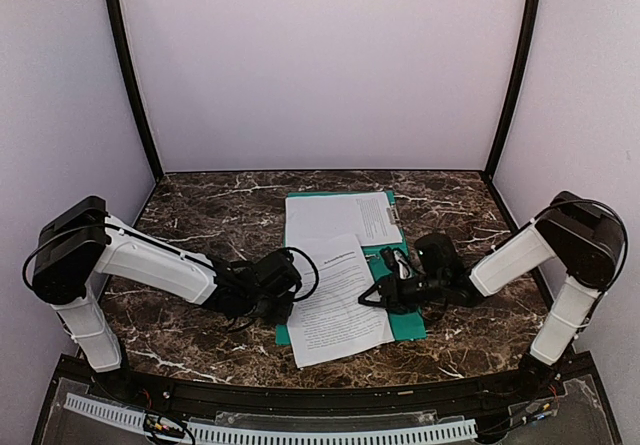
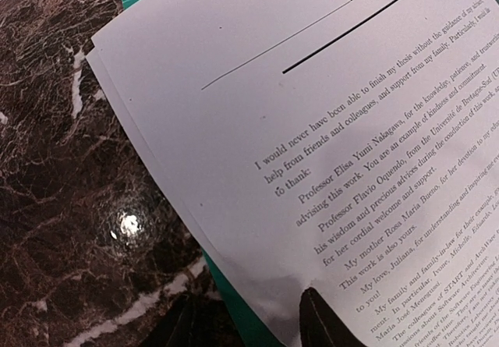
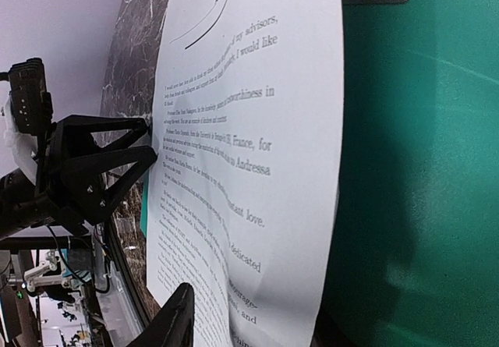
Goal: Put the files into the folder
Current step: Pass from the left arm to the right
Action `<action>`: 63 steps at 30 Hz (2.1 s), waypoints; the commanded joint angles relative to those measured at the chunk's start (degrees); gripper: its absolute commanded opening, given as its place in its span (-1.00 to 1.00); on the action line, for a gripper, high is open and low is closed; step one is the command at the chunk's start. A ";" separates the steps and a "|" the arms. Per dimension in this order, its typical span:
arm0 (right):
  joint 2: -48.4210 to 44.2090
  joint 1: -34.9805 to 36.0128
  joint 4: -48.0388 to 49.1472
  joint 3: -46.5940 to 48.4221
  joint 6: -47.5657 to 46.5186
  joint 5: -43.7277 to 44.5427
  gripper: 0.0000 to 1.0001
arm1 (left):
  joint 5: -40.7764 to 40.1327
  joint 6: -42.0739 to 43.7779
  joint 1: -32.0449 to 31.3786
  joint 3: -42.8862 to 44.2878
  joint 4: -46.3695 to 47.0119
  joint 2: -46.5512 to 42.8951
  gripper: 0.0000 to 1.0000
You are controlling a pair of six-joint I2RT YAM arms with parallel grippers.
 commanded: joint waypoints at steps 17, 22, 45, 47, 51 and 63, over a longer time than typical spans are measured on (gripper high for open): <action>8.78 -4.23 5.55 4.74 -0.21 -9.22 -0.38 | 3.99 1.58 -0.32 -4.23 -13.06 6.76 -0.13; 8.85 -5.18 6.80 4.45 0.39 -10.88 -0.41 | 3.83 1.62 -0.45 -4.14 -13.04 6.83 -0.13; 6.33 -5.97 -1.84 7.88 -5.11 -12.88 -1.00 | 4.12 2.34 -0.55 -3.07 -13.46 4.62 -0.03; 5.06 -5.99 -6.45 9.13 -8.41 -12.08 -1.00 | 4.16 2.71 -0.57 -2.90 -13.46 2.38 0.06; 1.23 -5.98 -13.00 10.45 -15.93 -12.04 -1.00 | 4.08 3.92 -0.53 -2.34 -13.41 -6.33 0.34; -11.80 -5.99 -24.22 13.06 -29.77 -9.65 -1.00 | 2.14 10.00 1.13 -11.04 -0.15 -35.87 0.97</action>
